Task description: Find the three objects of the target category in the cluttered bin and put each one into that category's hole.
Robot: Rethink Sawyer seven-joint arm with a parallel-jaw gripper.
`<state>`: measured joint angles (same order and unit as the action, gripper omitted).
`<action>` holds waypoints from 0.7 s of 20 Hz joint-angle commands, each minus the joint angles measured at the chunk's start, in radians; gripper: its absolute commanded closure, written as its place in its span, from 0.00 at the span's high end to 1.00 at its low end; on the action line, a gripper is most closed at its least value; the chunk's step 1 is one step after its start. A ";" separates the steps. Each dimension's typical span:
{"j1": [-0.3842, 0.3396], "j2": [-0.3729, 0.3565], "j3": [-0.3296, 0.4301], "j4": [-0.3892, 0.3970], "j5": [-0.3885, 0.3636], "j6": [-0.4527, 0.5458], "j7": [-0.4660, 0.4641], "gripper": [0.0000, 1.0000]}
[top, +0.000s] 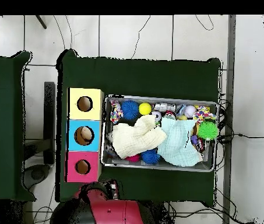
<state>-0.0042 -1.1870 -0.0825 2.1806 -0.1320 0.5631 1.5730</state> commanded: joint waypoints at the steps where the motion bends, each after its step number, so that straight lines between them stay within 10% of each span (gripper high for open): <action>1: -0.028 0.097 -0.033 -0.108 -0.105 -0.107 0.162 1.00; 14: -0.039 0.154 -0.084 -0.099 -0.113 -0.300 0.180 1.00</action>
<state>-0.0274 -1.0988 -0.1431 2.1296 -0.2030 0.3167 1.5732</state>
